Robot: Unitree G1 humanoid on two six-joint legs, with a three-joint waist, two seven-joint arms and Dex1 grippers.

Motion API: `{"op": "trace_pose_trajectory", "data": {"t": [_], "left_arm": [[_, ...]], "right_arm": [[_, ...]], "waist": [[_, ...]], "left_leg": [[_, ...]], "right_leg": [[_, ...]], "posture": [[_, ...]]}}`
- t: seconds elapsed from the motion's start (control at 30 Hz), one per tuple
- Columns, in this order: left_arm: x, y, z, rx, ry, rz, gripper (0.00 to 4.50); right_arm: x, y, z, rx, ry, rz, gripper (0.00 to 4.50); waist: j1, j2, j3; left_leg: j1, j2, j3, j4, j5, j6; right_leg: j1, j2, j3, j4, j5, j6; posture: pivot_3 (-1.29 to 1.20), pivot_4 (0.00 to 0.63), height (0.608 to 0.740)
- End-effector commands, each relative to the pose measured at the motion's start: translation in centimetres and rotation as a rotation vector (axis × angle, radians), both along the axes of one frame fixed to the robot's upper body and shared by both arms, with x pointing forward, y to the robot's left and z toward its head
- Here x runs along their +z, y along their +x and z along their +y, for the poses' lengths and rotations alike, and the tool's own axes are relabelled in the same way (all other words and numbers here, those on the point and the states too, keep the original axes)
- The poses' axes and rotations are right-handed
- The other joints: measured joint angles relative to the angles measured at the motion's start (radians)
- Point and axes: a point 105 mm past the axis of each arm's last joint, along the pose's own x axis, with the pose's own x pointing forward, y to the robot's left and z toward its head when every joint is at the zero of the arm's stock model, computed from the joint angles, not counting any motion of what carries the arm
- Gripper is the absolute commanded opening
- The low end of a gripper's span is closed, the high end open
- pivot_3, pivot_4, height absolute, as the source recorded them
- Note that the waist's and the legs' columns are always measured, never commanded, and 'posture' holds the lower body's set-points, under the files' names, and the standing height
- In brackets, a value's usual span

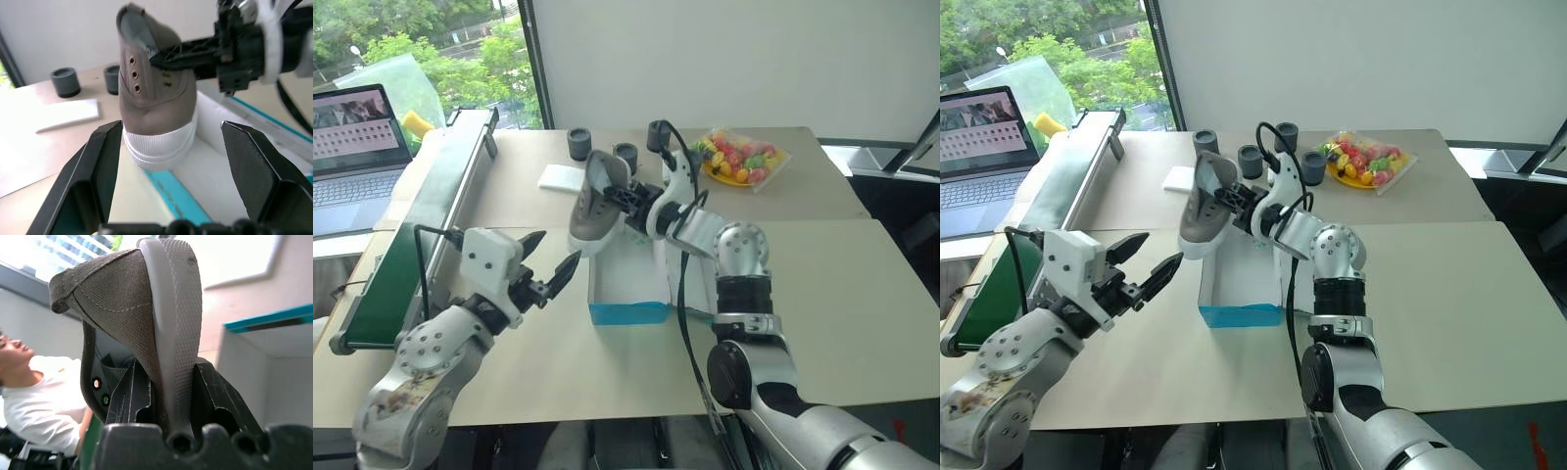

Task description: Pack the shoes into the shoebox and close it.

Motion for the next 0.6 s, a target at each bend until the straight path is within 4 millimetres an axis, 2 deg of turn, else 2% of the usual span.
{"op": "trace_pose_trajectory", "data": {"t": [0.03,0.17,0.23,0.3,0.43,0.6], "left_arm": [[-0.1,-1.1,3.3,-0.013,0.124,0.017,3.41],[-0.4,-0.9,6.7,-0.059,0.295,0.063,3.41],[-0.2,-0.5,7.2,-0.101,0.357,0.054,3.92],[-0.2,-0.3,6.9,-0.157,0.401,0.040,4.42],[-0.7,-0.4,5.8,-0.248,0.411,0.037,4.42],[-1.6,-0.7,4.3,-0.299,0.364,0.049,4.42]], "right_arm": [[1.0,-0.3,-0.4,0.022,-0.077,-0.059,0.83],[0.8,-0.9,-1.9,0.089,-0.237,-0.029,0.83],[0.8,-1.2,-2.7,0.117,-0.317,-0.001,0.83],[0.9,-1.2,-3.5,0.116,-0.365,0.039,0.83],[2.4,-1.2,-4.2,0.132,-0.412,0.048,0.83],[4.6,-0.9,-4.4,0.146,-0.378,0.072,0.83]], "waist": [[-0.004,0.003,0.002],[0.004,0.006,0.004],[0.010,0.006,0.004],[0.011,0.006,0.004],[0.009,0.007,0.004],[0.007,0.007,0.005]], "left_leg": [[0.000,0.000,0.001,0.000,0.000,0.000],[0.002,0.000,0.002,0.000,0.000,0.000],[0.002,0.000,0.002,0.000,0.000,0.000],[0.002,0.000,0.002,0.000,0.000,0.000],[-0.002,0.000,0.004,0.000,-0.001,0.002],[-0.002,0.000,0.005,0.000,-0.001,0.002]], "right_leg": [[-0.001,0.001,0.001,0.000,0.000,0.000],[0.001,0.000,0.001,0.000,-0.001,-0.001],[0.001,0.000,0.001,-0.001,-0.001,0.000],[0.001,0.000,0.000,-0.002,-0.001,0.000],[-0.001,-0.001,0.000,-0.002,-0.001,0.001],[-0.002,-0.001,0.002,-0.001,-0.001,0.001]], "posture": [[0.00,0.150,0.731],[0.00,0.150,0.731],[0.00,0.150,0.731],[0.00,0.150,0.731],[0.00,0.150,0.731],[0.00,0.150,0.731]]}}
